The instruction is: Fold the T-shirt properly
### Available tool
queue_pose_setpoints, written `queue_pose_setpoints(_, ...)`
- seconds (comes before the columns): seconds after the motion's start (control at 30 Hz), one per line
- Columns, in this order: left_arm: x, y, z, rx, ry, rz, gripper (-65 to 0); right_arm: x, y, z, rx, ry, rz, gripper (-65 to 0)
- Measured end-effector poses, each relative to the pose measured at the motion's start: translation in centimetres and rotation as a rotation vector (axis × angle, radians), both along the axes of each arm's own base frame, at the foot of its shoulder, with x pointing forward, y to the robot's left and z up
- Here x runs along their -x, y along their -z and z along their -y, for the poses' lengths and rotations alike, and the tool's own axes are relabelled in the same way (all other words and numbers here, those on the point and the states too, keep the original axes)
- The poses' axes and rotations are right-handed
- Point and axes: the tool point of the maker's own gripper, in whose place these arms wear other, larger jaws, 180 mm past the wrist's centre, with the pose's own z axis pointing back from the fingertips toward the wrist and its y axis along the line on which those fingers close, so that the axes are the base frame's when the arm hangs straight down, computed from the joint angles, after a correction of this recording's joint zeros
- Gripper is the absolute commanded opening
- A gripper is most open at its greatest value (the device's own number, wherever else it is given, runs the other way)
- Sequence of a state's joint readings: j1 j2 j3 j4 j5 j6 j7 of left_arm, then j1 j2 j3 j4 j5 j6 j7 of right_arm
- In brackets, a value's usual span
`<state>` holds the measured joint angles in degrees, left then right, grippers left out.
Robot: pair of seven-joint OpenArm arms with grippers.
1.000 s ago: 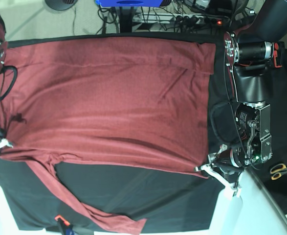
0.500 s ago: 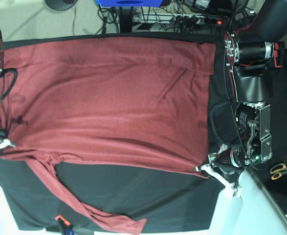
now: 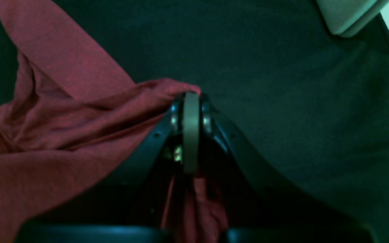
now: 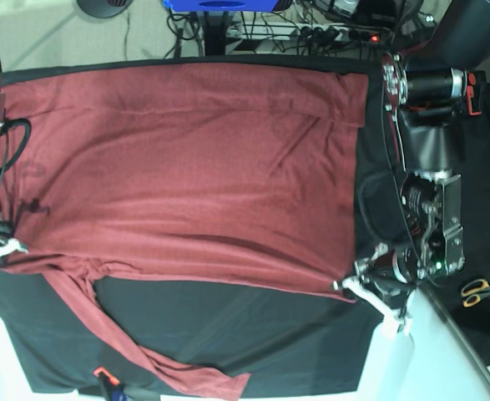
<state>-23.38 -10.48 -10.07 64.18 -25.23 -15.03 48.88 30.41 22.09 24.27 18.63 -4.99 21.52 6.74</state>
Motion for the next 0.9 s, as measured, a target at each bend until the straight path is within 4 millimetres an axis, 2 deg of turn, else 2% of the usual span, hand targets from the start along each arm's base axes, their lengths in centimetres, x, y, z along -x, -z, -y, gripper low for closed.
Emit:
queue_pose_setpoints(0.13, 2.0, 0.7, 0.3, -0.017, 0.015, 0.0, -65.0, 1.3, 1.5, -0.3, -0.018, -0.008, -0.084, -65.0)
queue_pose_setpoints(0.2, 3.3, 1.4, 0.9, -0.021, 0.039, -0.053, -65.0, 1.8, 2.0, -0.3, -0.018, -0.009, -0.107, -65.0)
queue_pose_setpoints(0.33, 4.7, 0.8, 2.1, -0.027, 0.067, -0.029, -65.0, 2.1, 2.4, -0.4, -0.024, -0.01, -0.137, -65.0)
queue_pose_setpoints(0.4, 5.5, 0.6, 2.1, -0.036, 0.073, -0.02, -65.0, 2.4, 2.6, -0.5, -0.03, -0.011, -0.163, -65.0)
queue_pose_setpoints(0.5, 7.2, 1.0, 2.7, 0.019, 0.097, -0.07, -65.0, 2.6, 2.6, 0.1, -0.025, -0.004, -0.172, -65.0)
queue_pose_setpoints(0.6, 8.4, 0.6, 3.5, 0.096, 0.113, -0.058, -65.0, 2.6, 2.3, 0.6, -0.017, 0.0, -0.167, -65.0)
queue_pose_setpoints(0.73, 10.0, 1.0, 2.5, 0.062, 0.112, -0.072, -65.0, 3.7, 2.8, 1.3, -0.016, 0.0, -0.232, -65.0)
queue_pose_setpoints(0.9, 11.5, 1.8, 2.7, 0.068, 0.121, -0.098, -65.0, 4.2, 1.4, 2.4, 0.049, -0.042, -0.239, -65.0)
